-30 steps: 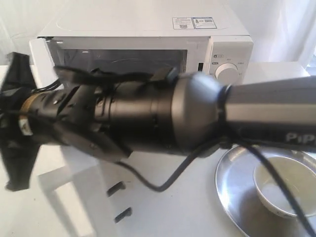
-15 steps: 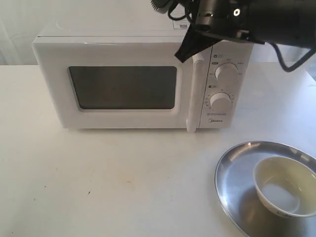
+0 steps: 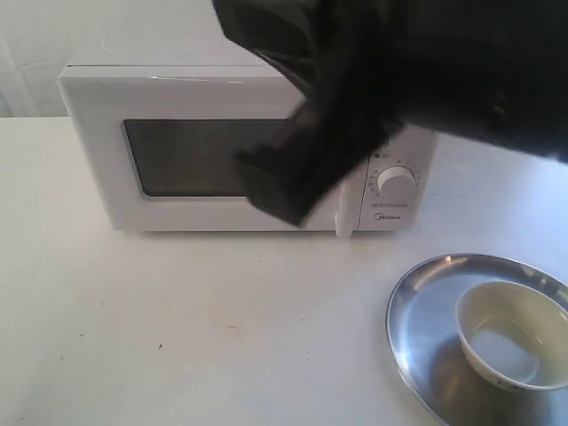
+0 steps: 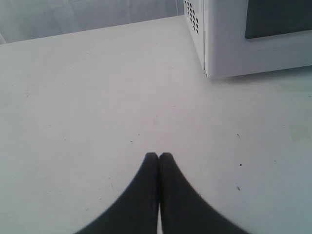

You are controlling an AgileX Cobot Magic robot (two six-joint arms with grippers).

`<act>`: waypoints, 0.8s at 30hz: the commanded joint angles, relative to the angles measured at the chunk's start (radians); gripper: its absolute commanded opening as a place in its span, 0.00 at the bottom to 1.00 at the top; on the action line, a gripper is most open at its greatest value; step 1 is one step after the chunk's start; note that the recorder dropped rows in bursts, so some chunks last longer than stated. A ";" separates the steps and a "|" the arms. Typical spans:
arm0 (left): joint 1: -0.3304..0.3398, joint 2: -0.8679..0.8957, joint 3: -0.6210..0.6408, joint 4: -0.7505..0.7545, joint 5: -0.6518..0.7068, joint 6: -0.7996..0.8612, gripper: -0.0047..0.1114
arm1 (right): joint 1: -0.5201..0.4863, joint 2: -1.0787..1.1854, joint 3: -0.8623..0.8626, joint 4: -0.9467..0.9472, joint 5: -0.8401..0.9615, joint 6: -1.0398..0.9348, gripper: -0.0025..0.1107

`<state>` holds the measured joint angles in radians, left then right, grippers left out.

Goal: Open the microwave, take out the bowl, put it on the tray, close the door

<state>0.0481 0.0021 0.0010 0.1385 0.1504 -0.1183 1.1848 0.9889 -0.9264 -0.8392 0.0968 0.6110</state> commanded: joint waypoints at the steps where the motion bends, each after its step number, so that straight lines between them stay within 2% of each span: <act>1: -0.001 -0.002 -0.001 -0.004 -0.001 -0.006 0.04 | 0.002 -0.162 0.183 0.002 0.033 0.048 0.02; 6: -0.001 -0.002 -0.001 -0.004 -0.001 -0.006 0.04 | 0.002 -0.235 0.280 0.030 0.127 0.096 0.02; 13: -0.001 -0.002 -0.001 -0.004 -0.001 -0.006 0.04 | 0.002 -0.262 0.289 0.075 0.390 0.234 0.02; 16: -0.001 -0.002 -0.001 -0.004 -0.001 -0.006 0.04 | -0.003 -0.285 0.296 0.001 0.367 0.249 0.02; 18: -0.001 -0.002 -0.001 -0.004 -0.001 -0.006 0.04 | -0.093 -0.359 0.360 -0.075 0.194 0.249 0.02; 19: -0.001 -0.002 -0.001 -0.004 -0.001 -0.006 0.04 | -0.176 -0.424 0.418 -0.077 0.102 0.263 0.02; 20: -0.001 -0.002 -0.001 -0.004 -0.001 -0.006 0.04 | -0.276 -0.512 0.483 -0.076 0.088 0.326 0.02; 24: -0.001 -0.002 -0.001 -0.004 -0.001 -0.006 0.04 | -0.501 -0.685 0.621 -0.078 0.126 0.387 0.02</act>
<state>0.0481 0.0021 0.0010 0.1385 0.1504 -0.1183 0.7988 0.3974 -0.3746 -0.9015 0.2142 0.9644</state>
